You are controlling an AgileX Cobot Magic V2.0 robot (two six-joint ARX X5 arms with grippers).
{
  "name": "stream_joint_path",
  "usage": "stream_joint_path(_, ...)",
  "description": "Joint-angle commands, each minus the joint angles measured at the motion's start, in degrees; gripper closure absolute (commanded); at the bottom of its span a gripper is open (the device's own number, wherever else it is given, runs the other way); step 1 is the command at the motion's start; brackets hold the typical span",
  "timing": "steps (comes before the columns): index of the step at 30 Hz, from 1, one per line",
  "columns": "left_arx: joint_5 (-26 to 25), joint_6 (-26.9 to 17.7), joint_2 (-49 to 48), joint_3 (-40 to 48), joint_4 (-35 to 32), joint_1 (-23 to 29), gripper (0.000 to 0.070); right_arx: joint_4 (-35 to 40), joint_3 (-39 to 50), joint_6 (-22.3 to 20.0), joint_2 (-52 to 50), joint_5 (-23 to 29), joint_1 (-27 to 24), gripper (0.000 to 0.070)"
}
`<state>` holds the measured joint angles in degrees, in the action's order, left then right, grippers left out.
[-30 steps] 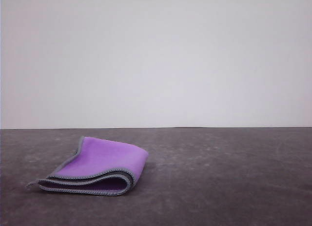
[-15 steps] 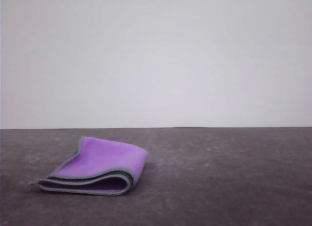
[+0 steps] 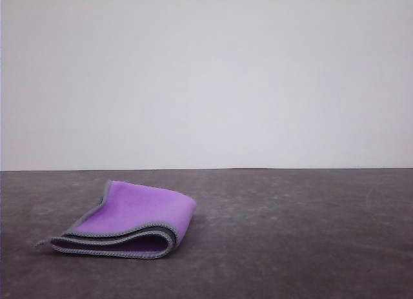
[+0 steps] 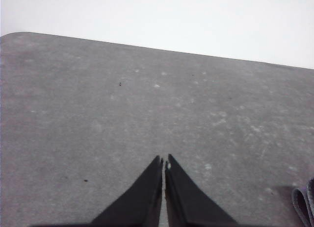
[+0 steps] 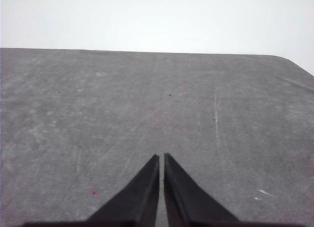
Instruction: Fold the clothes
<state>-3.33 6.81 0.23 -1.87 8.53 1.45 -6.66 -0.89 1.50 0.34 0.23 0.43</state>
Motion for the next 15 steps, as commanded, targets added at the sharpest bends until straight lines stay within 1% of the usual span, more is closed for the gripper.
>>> stream_joint_path(1,-0.1,-0.5,0.0,1.1,-0.6,0.0,0.0700,0.7,0.2,0.0,-0.1,0.2,0.0,0.0686)
stream_joint_path(15,-0.1,-0.6,0.0,1.1,-0.6,0.0,0.0700,0.7,0.2,0.0,-0.1,0.2,0.0,0.0686)
